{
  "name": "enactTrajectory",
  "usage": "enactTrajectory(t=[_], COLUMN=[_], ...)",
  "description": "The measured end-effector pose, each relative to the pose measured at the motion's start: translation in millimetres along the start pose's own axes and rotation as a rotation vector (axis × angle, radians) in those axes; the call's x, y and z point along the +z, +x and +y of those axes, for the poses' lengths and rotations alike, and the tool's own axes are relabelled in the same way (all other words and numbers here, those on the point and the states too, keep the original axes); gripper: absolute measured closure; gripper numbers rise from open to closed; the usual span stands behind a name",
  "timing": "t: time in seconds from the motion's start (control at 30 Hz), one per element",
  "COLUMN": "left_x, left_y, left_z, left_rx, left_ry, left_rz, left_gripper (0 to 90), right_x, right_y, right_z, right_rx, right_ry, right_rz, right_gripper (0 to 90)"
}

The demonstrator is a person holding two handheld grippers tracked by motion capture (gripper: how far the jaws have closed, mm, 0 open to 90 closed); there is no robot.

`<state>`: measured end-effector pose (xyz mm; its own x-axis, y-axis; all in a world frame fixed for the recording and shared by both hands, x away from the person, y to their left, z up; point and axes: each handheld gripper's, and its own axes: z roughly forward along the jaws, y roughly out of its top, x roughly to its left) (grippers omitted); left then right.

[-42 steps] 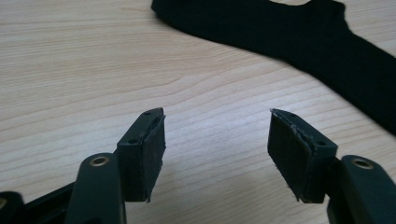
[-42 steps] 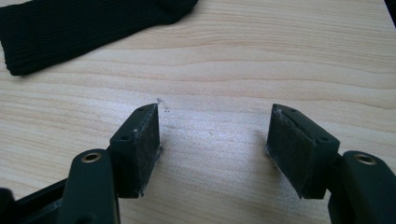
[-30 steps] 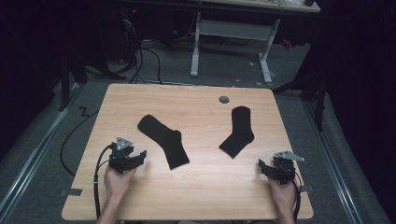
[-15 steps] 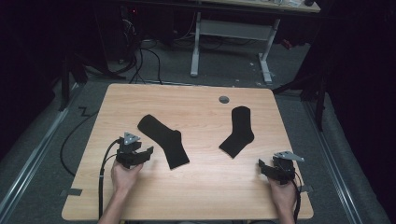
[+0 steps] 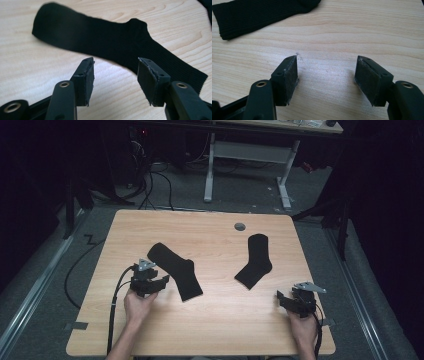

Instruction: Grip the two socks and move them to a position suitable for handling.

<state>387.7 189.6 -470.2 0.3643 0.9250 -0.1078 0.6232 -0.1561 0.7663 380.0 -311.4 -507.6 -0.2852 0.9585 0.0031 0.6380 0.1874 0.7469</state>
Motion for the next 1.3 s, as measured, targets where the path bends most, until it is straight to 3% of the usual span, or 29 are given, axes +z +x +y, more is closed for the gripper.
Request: enactTrajectory(t=[0.2, 0.33, 0.47, 0.57, 0.7, 0.93, 1.07, 1.13, 1.17, 1.2, 1.27, 1.3], left_x=[4.6, 17.5, 27.4, 39.2, 45.6, 67.8, 68.6, 69.0, 69.2, 69.3, 69.2, 69.3], left_y=[-6.4, -12.3, -13.9, -16.1, -18.3, -17.3, -17.2, -17.6, -17.6, -17.9, -18.5, -19.5], left_z=[10.4, 18.8, 21.8, 27.4, 30.0, 22.4, 21.3, 21.8, 21.8, 21.3, 21.2, 21.2], left_rx=[0.038, 0.051, 0.048, 0.050, 0.050, 0.061, 0.085, 0.096, 0.100, 0.101, 0.107, 0.115], left_ry=[0.006, 0.010, 0.019, 0.046, 0.035, 0.126, 0.113, 0.108, 0.106, 0.100, 0.102, 0.103], left_rz=[0.002, -0.002, -0.004, 0.018, 0.025, 0.068, 0.080, 0.070, 0.065, 0.058, 0.053, 0.050], left_gripper=[48.0, 48.1, 49.0, 48.3, 47.6, 47.2, 57.9, 66.8, 66.8, 73.5, 76.6, 82.9], right_x=[0.2, 0.2, 0.8, 0.8, 0.7, 0.9, 0.9, 0.7, 0.7, 0.7, 0.6, 0.8], right_y=[0.4, 0.2, 1.1, 1.2, 1.8, 1.4, 1.7, 1.9, 1.9, 2.0, 2.0, 2.0], right_z=[0.0, 0.1, 0.7, 0.6, 0.5, 0.7, 0.7, 0.6, 0.5, 0.5, 0.5, 0.6], right_rx=[-0.006, 0.000, -0.003, -0.007, -0.011, -0.014, -0.014, -0.016, -0.018, -0.016, -0.016, -0.016], right_ry=[-0.002, -0.003, -0.002, -0.002, -0.001, -0.002, -0.002, -0.002, -0.002, -0.001, -0.001, -0.002], right_rz=[0.000, -0.006, -0.014, -0.013, -0.010, -0.004, -0.005, -0.005, -0.006, -0.007, -0.007, -0.007], right_gripper=[35.2, 38.3, 38.9, 38.4, 38.5, 39.6, 39.9, 39.8, 39.8, 39.8, 39.7, 39.8])
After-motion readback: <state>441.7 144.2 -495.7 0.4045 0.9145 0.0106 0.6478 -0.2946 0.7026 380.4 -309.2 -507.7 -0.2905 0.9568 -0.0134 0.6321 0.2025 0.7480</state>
